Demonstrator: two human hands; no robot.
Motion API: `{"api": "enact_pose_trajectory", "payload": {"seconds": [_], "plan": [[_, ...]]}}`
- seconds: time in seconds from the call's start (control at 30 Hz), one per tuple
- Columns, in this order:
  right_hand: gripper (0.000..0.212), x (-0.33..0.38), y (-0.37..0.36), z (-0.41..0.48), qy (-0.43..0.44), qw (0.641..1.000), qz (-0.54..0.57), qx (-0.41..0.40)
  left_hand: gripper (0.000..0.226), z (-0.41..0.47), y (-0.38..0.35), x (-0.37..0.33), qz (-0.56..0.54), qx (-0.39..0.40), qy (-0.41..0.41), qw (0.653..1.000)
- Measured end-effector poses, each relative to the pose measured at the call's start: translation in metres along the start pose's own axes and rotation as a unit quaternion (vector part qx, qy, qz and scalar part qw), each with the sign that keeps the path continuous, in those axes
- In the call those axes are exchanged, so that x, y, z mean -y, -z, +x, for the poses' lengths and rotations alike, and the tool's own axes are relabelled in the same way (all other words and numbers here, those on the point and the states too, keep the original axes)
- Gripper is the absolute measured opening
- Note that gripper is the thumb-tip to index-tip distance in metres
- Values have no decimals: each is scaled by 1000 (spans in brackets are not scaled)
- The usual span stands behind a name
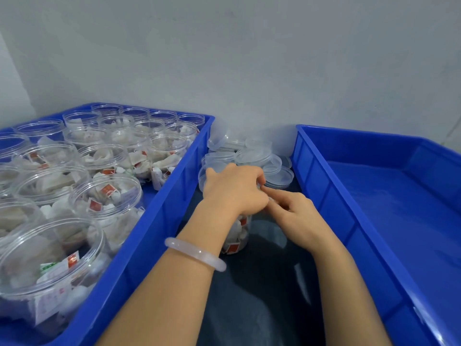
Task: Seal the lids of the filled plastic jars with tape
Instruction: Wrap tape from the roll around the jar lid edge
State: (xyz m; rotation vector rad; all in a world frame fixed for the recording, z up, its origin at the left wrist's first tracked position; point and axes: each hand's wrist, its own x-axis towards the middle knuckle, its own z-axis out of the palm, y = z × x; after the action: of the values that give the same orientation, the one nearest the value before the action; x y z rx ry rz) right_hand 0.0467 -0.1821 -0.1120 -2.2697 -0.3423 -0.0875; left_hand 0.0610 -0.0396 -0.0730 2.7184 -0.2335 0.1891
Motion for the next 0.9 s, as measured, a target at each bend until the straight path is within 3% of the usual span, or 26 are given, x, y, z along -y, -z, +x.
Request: {"api": "enact_pose_trajectory", "payload": {"seconds": [0.13, 0.3, 0.4, 0.47, 0.57, 0.63, 0.67, 0.7, 0.73, 0.8, 0.83, 0.9], "plan": [[26, 10, -12, -19, 17, 995, -69, -71, 39, 10, -2, -5, -20, -36, 36, 999], [27, 23, -3, -28, 31, 991, -105, -73, 41, 14, -7, -9, -30, -51, 61, 996], [37, 37, -7, -54, 68, 993, -32, -88, 37, 20, 0, -8, 13, -66, 107, 992], [42, 43, -14, -65, 66, 997, 6, -43, 34, 26, 4, -5, 28, -55, 117, 991], [35, 28, -25, -47, 15, 993, -117, -11, 42, 25, 6, -2, 87, 0, 43, 995], [44, 15, -30, -35, -13, 979, -201, 16, 62, 22, 8, 3, 83, 31, 12, 996], [50, 8, -34, -32, -30, 969, -240, 43, 70, 19, 9, 6, 45, 6, -6, 999], [52, 1, -40, -30, -42, 958, -277, 68, 69, 15, 10, 9, -16, -66, -34, 997], [52, -4, -44, -29, -53, 948, -303, 81, 59, 11, 9, 12, -91, -183, -65, 977], [48, -11, -40, -21, -64, 951, -299, 49, 41, 2, 0, 20, -235, -372, -70, 895], [45, -12, -35, -15, -58, 962, -266, 6, 40, -3, -7, 24, -303, -392, -36, 868], [45, -13, -23, 3, -35, 987, -128, -88, 45, -5, -22, 35, -444, -324, 56, 833]]}}
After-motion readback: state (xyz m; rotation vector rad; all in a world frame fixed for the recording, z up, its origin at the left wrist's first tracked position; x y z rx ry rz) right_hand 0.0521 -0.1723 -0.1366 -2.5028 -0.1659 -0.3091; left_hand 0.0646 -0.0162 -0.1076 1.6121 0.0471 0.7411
